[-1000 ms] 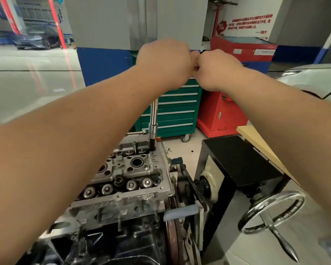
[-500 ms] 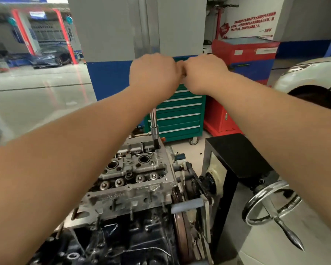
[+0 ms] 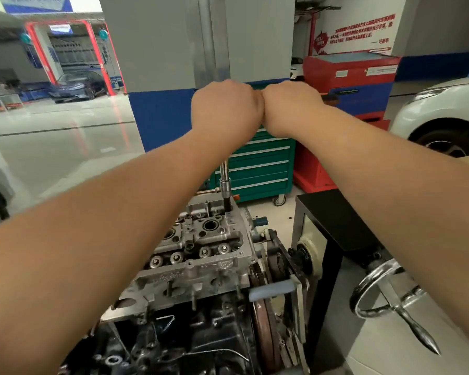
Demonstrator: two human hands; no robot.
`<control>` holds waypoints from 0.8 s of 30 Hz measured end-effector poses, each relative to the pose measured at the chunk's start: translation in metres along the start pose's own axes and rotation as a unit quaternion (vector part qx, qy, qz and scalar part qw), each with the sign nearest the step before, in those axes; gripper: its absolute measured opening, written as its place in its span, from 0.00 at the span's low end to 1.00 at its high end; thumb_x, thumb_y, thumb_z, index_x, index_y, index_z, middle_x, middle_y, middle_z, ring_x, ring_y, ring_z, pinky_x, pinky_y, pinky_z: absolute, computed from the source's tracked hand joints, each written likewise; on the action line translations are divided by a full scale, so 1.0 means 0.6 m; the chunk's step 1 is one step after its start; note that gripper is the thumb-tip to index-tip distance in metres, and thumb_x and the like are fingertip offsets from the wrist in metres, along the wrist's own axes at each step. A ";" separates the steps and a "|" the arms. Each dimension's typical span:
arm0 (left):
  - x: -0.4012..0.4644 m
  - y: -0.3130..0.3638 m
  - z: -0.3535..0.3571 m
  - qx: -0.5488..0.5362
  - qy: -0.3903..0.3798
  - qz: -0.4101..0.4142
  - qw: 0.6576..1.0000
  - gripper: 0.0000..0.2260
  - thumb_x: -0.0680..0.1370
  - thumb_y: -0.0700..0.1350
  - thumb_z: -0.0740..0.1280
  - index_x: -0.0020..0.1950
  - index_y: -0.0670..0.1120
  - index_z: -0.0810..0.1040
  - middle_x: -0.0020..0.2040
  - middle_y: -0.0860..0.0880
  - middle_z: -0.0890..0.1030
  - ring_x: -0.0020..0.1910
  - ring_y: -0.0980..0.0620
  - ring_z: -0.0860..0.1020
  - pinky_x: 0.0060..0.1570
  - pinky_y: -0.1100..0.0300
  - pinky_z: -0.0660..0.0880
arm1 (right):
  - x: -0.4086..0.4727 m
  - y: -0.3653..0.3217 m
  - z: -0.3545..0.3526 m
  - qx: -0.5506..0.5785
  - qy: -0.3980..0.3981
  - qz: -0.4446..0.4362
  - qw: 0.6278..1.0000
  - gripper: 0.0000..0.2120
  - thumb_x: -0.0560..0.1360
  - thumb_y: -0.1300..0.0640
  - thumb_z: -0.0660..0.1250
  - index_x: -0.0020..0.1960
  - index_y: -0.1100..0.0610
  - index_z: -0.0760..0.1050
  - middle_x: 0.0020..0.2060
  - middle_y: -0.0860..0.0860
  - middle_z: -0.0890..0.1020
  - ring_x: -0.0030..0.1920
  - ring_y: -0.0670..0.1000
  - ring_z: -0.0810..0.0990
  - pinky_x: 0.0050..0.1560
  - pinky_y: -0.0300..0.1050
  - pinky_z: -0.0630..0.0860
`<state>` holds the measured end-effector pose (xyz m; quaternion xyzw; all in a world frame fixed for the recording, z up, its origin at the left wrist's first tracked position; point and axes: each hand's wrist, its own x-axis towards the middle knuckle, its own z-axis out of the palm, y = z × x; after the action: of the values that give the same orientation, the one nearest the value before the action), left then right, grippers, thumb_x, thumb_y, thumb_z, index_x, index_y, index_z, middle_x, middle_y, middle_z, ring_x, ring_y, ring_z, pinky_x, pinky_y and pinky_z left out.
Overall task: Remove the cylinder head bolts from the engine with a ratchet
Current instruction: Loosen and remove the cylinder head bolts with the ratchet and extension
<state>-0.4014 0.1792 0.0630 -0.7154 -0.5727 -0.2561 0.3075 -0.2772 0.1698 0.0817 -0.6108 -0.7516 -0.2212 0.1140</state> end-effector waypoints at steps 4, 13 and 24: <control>-0.001 -0.064 -0.003 -0.411 -0.085 0.065 0.905 0.27 0.87 0.54 0.60 0.27 0.48 0.70 0.21 0.55 0.70 0.23 0.57 0.69 0.28 0.64 0.65 | -0.053 -0.043 -0.025 -0.130 0.074 0.001 0.989 0.12 0.77 0.55 0.62 0.36 0.55 0.63 0.31 0.51 0.65 0.32 0.55 0.65 0.31 0.49 0.61; -0.019 -0.006 -0.013 0.047 -0.019 0.010 0.999 0.17 0.80 0.38 0.62 0.32 0.47 0.63 0.30 0.49 0.64 0.30 0.47 0.65 0.32 0.57 0.60 | 0.016 -0.035 0.009 0.033 0.051 -0.009 0.998 0.05 0.78 0.58 0.64 0.49 0.48 0.71 0.52 0.54 0.81 0.58 0.61 0.76 0.62 0.57 0.68; 0.000 -0.036 -0.004 -0.171 -0.001 0.024 0.985 0.25 0.86 0.54 0.56 0.29 0.49 0.65 0.27 0.50 0.66 0.27 0.52 0.65 0.29 0.55 0.57 | -0.014 -0.029 0.014 -0.075 0.098 0.049 0.991 0.10 0.75 0.56 0.62 0.37 0.52 0.64 0.34 0.52 0.73 0.35 0.58 0.73 0.39 0.51 0.65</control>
<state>-0.4223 0.1805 0.0677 -0.7711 -0.5040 -0.3419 0.1859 -0.2913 0.1640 0.0674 -0.6293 -0.6870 -0.3302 0.1515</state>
